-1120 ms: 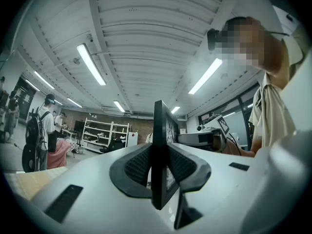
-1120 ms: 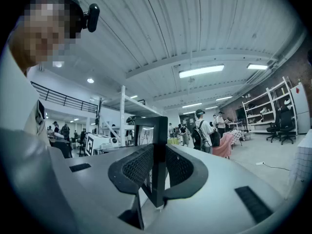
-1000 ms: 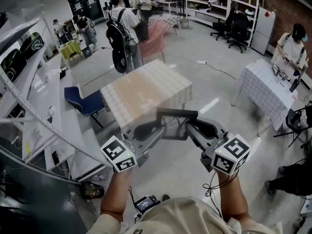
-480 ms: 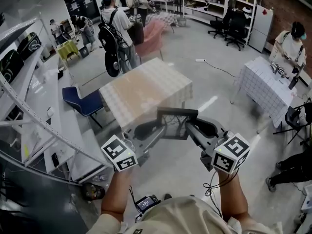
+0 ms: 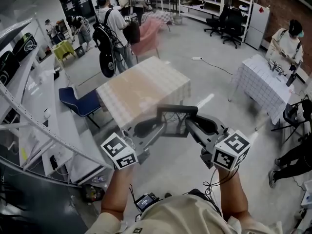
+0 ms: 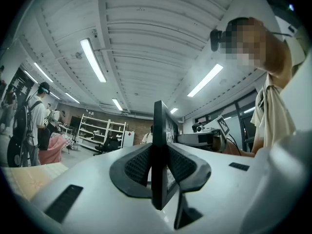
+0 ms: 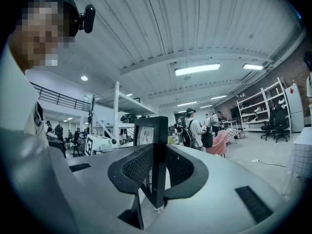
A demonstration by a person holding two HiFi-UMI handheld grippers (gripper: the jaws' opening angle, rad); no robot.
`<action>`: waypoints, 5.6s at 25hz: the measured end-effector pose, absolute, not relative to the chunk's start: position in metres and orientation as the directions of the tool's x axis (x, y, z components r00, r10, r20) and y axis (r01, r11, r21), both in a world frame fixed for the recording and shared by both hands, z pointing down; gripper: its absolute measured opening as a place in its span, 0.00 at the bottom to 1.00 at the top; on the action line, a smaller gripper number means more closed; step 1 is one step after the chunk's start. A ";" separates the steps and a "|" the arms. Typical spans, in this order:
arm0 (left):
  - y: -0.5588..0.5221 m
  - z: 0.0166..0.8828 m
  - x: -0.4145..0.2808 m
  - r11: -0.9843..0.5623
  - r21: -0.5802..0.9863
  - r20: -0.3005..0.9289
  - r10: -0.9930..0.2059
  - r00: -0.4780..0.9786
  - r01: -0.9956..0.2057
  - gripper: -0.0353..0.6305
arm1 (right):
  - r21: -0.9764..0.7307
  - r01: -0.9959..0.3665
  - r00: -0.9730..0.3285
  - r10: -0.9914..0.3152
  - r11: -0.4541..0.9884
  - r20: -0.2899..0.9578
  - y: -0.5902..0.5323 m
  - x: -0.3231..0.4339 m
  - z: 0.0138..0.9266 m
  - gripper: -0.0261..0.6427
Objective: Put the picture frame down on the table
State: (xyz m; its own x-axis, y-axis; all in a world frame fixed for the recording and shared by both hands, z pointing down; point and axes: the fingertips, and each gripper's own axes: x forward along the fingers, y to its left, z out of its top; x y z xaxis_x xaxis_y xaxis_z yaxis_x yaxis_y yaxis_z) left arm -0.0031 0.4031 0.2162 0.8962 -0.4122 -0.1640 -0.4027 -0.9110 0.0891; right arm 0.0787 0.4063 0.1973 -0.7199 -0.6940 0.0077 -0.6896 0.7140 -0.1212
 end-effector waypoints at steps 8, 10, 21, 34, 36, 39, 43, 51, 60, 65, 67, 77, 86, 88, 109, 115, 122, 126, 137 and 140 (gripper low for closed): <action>0.383 0.218 0.008 -0.914 0.102 -0.158 -0.406 0.900 -0.394 0.19 | -0.119 -0.690 -0.720 -0.694 0.714 0.012 0.387 0.089 0.197 0.16; 0.375 0.217 0.012 -0.911 0.100 -0.153 -0.412 0.898 -0.401 0.19 | -0.124 -0.681 -0.727 -0.686 0.721 0.006 0.377 0.094 0.198 0.16; 0.296 0.222 0.056 -0.883 0.117 -0.126 -0.468 0.875 -0.455 0.19 | -0.154 -0.634 -0.766 -0.643 0.758 -0.013 0.295 0.138 0.204 0.16; 0.210 0.220 0.112 -0.853 0.126 -0.116 -0.519 0.847 -0.506 0.19 | -0.161 -0.587 -0.802 -0.597 0.793 -0.017 0.204 0.194 0.202 0.16; 0.202 0.220 0.122 -0.850 0.123 -0.111 -0.525 0.844 -0.513 0.19 | -0.163 -0.580 -0.807 -0.590 0.798 -0.020 0.195 0.204 0.202 0.16; 0.190 0.218 0.136 -0.845 0.118 -0.107 -0.533 0.839 -0.522 0.19 | -0.168 -0.568 -0.813 -0.581 0.806 -0.035 0.182 0.219 0.200 0.16; 0.178 0.215 0.157 -0.840 0.109 -0.101 -0.541 0.835 -0.531 0.19 | -0.170 -0.558 -0.819 -0.572 0.812 -0.047 0.170 0.239 0.199 0.16; 0.156 0.217 0.180 -0.836 0.101 -0.081 -0.547 0.833 -0.539 0.19 | -0.182 -0.553 -0.820 -0.570 0.813 -0.054 0.147 0.263 0.203 0.16; 0.113 0.225 0.194 -0.859 0.122 -0.081 -0.508 0.857 -0.498 0.19 | -0.192 -0.595 -0.790 -0.612 0.780 -0.039 0.107 0.277 0.210 0.16; 0.079 0.229 0.189 -0.874 0.136 -0.095 -0.481 0.872 -0.467 0.19 | -0.186 -0.625 -0.769 -0.639 0.758 -0.019 0.077 0.272 0.213 0.16; 0.064 0.232 0.183 -0.877 0.150 -0.102 -0.474 0.875 -0.457 0.19 | -0.186 -0.635 -0.761 -0.648 0.750 -0.011 0.063 0.266 0.214 0.16; -0.009 0.244 0.147 -0.882 0.168 -0.113 -0.460 0.880 -0.440 0.19 | -0.190 -0.656 -0.747 -0.664 0.731 0.024 -0.008 0.229 0.225 0.16; -0.070 0.243 0.087 -0.868 0.176 -0.142 -0.489 0.861 -0.464 0.19 | -0.170 -0.640 -0.764 -0.643 0.749 0.044 -0.072 0.169 0.222 0.16; -0.079 0.243 0.076 -0.867 0.175 -0.150 -0.492 0.857 -0.467 0.19 | -0.165 -0.638 -0.767 -0.640 0.752 0.048 -0.082 0.158 0.222 0.16; -0.138 0.243 -0.032 -0.796 0.169 -0.171 -0.605 0.778 -0.581 0.19 | -0.135 -0.530 -0.848 -0.526 0.837 0.072 -0.154 0.047 0.220 0.16; -0.160 0.251 -0.047 -0.750 0.163 -0.136 -0.660 0.739 -0.640 0.19 | -0.159 -0.467 -0.884 -0.464 0.870 0.060 -0.182 0.032 0.230 0.16; -0.198 0.255 -0.063 -0.705 0.169 -0.113 -0.708 0.697 -0.689 0.19 | -0.182 -0.408 -0.912 -0.407 0.895 0.041 -0.225 0.014 0.235 0.16; -0.219 0.271 -0.073 -0.671 0.198 -0.099 -0.739 0.666 -0.715 0.19 | -0.208 -0.380 -0.925 -0.376 0.901 0.061 -0.249 0.003 0.250 0.16; -0.259 0.301 -0.117 -0.591 0.287 -0.075 -0.798 0.597 -0.754 0.19 | -0.233 -0.314 -0.948 -0.291 0.920 0.128 -0.296 -0.046 0.277 0.16; -0.267 0.309 -0.123 -0.573 0.301 -0.066 -0.810 0.583 -0.762 0.19 | -0.242 -0.300 -0.952 -0.273 0.923 0.139 -0.306 -0.052 0.286 0.16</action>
